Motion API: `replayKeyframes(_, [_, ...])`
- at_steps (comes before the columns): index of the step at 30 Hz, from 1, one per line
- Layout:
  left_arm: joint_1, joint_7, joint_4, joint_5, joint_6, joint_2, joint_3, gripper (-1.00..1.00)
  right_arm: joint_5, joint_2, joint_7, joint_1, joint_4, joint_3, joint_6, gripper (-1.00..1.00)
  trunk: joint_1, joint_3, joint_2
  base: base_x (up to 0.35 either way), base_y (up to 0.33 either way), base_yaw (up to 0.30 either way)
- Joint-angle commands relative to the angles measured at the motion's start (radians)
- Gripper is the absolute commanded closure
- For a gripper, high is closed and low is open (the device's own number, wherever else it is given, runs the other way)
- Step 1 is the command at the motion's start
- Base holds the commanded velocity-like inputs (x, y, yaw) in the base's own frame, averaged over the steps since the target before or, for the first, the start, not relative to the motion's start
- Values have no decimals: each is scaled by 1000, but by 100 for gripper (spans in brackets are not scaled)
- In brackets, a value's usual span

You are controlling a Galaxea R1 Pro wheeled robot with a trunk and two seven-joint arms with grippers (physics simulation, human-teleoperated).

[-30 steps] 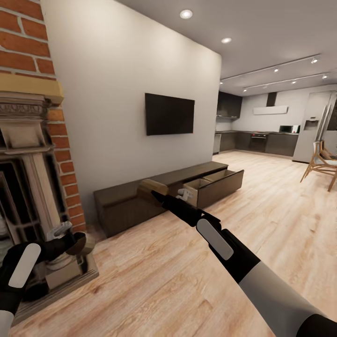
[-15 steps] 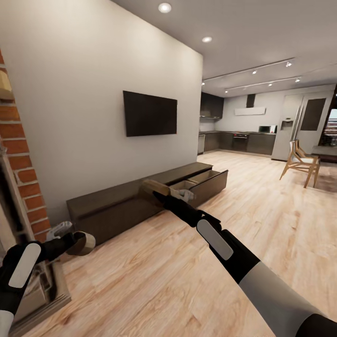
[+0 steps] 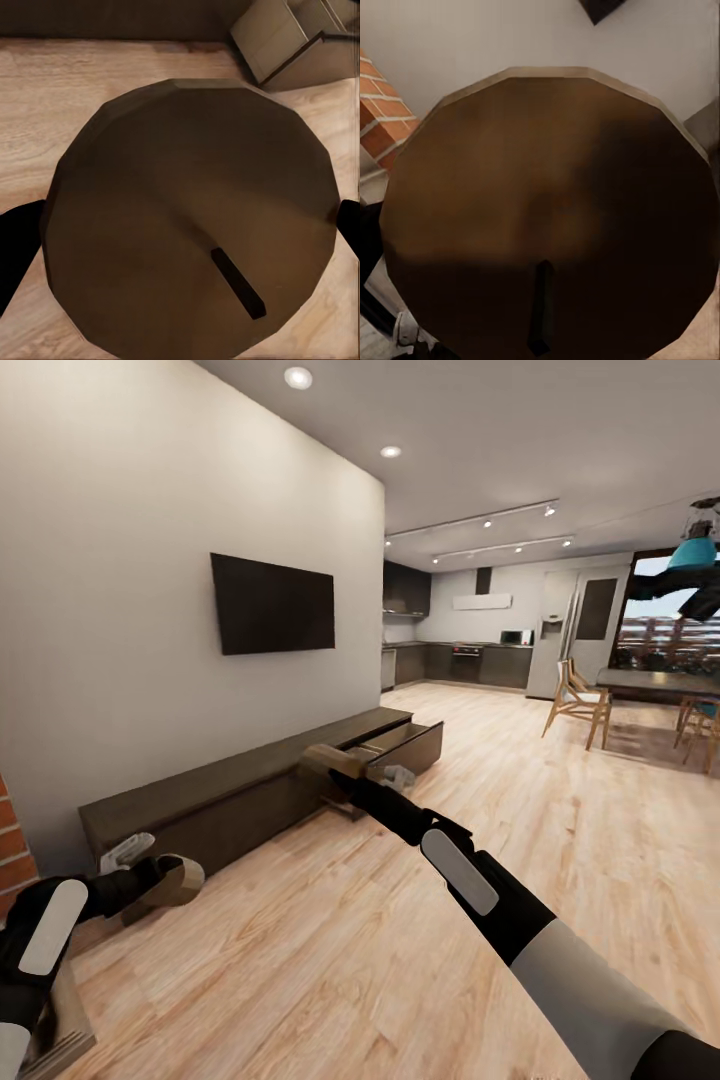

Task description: Place each of the two pumpkins and all three candles from the living room inside a cabinet in the living room (use any cabinet), then make sure every cabinet is closed, and position the cauldron so it is next to a table in the living room.

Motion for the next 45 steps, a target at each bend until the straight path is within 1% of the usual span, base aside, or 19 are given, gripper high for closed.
replayKeyframes(1, [0,9,-2,15,4,0,1,100,-10,0,1,-1,3,1,2,100,0,-1,-1,0,0,-279])
replayKeyframes(5, [0,8,-4,15,4,0,1,100,-31,0,2,-1,10,1,2,100,0,1,-1,0,0,-279])
replayKeyframes(10, [0,8,-5,15,4,0,1,100,-41,0,2,-1,12,0,2,100,0,3,-1,0,0,-279])
replayKeyframes(20, [0,8,-7,15,5,0,1,100,-45,0,1,-1,39,0,2,100,0,8,-1,0,0,-279])
replayKeyframes(45, [0,8,-7,15,5,0,1,100,-46,0,2,-1,55,0,1,100,0,18,-1,0,0,-279])
